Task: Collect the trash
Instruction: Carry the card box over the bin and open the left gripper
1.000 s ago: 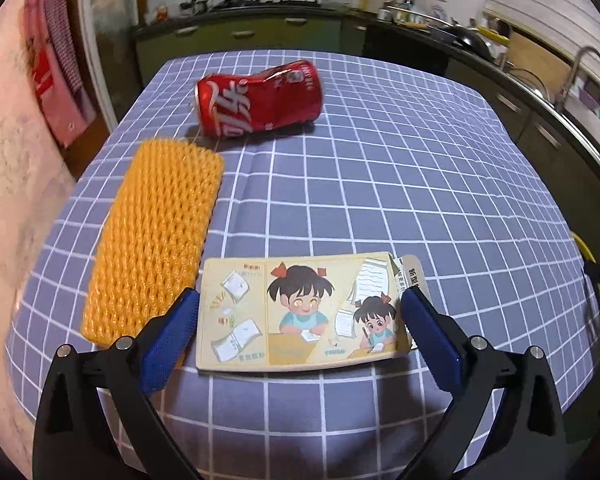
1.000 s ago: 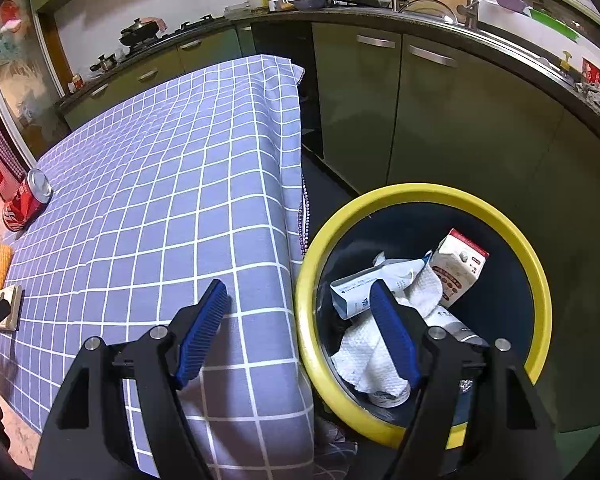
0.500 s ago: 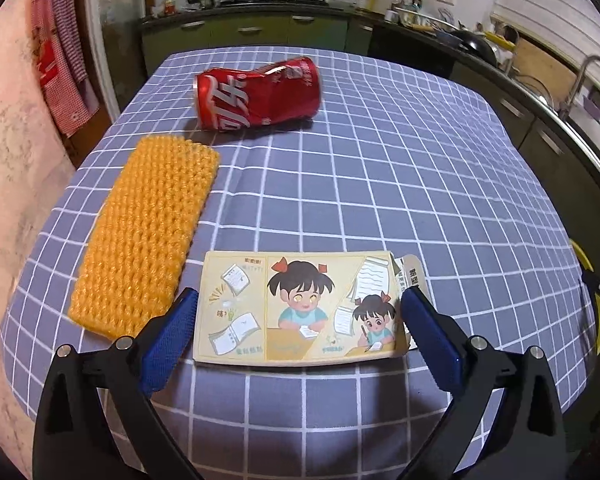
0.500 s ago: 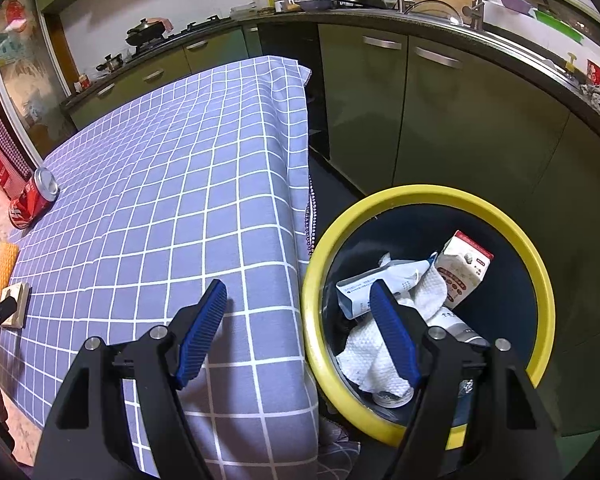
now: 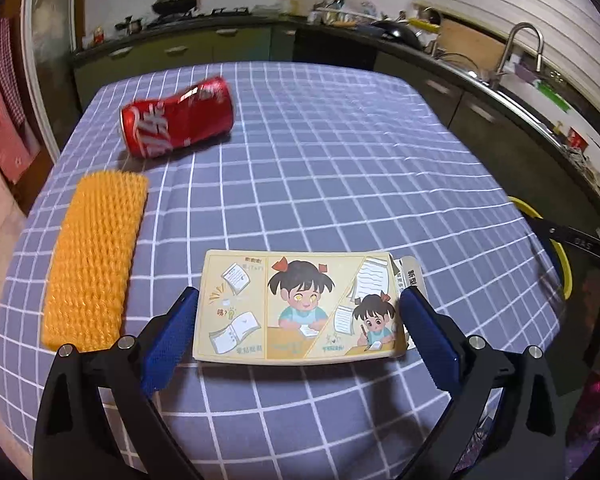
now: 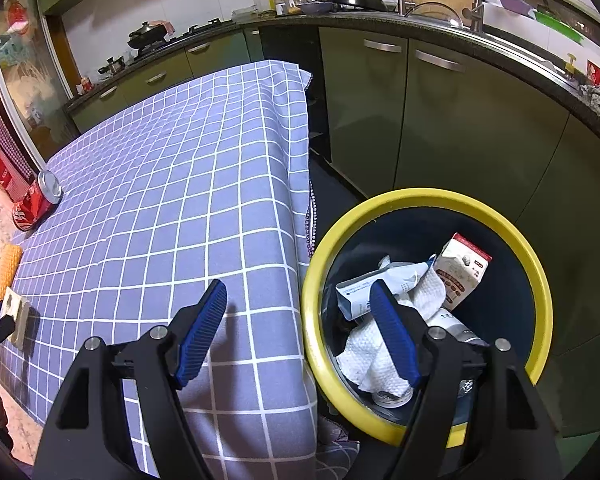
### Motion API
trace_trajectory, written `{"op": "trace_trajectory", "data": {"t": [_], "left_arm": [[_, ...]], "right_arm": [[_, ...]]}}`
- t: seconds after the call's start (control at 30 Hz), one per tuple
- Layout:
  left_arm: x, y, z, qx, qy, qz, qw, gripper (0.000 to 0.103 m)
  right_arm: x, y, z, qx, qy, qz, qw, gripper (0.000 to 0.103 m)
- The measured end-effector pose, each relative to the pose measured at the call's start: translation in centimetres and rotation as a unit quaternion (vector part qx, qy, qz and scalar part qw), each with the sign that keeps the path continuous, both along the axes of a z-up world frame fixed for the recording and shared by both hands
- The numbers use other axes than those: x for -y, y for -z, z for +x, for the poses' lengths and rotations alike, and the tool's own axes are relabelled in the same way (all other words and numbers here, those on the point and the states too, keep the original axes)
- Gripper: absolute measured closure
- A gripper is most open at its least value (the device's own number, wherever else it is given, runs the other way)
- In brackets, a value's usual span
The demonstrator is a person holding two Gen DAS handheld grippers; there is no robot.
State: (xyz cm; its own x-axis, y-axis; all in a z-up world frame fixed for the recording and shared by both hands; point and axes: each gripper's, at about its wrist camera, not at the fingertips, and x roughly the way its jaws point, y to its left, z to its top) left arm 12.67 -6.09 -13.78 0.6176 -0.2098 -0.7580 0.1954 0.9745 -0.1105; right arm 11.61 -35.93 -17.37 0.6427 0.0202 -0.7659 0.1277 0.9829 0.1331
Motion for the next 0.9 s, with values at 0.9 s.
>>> {"op": "trace_trajectory", "data": {"t": [0.9], "left_arm": [[20.8,-5.5,2.6,0.043,0.231,-0.014,0.9718,0.006]], "right_arm": [[11.8,-3.5,-8.2,0.051,0.128,-0.008,0.990,0.032]]}}
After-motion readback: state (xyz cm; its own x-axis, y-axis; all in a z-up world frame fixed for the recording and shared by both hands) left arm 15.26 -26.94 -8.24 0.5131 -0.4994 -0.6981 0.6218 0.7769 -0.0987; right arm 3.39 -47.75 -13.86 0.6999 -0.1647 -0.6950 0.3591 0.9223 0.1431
